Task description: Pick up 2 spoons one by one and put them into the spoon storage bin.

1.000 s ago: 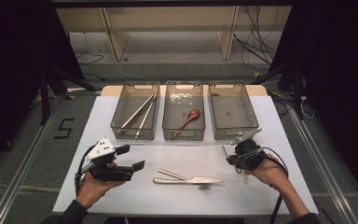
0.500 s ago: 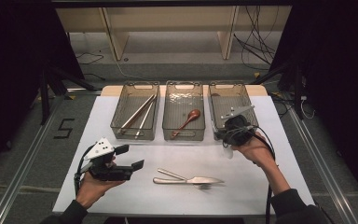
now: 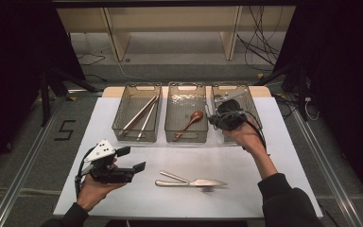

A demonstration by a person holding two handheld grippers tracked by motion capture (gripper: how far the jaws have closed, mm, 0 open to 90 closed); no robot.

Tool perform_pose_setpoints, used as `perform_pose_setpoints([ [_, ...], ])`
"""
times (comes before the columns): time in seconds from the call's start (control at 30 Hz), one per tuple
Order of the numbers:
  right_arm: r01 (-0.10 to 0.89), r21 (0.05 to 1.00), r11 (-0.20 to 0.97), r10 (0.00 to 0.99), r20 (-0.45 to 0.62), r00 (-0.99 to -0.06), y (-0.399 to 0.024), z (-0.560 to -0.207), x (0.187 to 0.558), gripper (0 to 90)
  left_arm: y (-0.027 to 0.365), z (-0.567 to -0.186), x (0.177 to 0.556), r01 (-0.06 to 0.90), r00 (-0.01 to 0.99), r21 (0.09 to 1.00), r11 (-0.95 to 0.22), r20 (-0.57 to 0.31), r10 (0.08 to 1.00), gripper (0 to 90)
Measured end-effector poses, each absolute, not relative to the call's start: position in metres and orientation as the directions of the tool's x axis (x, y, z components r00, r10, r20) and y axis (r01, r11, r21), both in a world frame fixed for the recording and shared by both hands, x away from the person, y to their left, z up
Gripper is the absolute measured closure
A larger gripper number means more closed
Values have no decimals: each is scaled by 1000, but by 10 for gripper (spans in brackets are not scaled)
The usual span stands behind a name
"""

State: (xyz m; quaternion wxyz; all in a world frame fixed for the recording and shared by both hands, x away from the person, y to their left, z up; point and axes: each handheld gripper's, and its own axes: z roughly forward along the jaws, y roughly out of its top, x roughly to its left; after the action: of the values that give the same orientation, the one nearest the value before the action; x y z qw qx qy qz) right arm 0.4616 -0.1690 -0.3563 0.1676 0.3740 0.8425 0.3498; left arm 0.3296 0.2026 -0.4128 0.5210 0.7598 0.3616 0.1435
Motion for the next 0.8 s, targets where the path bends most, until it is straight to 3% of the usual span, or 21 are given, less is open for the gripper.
perform_pose_setpoints([
  [0.8,539,738,406,800,-2,-600,-128,-352,515,863,205,-414,330,399,696,898,-186,-165,698,163],
])
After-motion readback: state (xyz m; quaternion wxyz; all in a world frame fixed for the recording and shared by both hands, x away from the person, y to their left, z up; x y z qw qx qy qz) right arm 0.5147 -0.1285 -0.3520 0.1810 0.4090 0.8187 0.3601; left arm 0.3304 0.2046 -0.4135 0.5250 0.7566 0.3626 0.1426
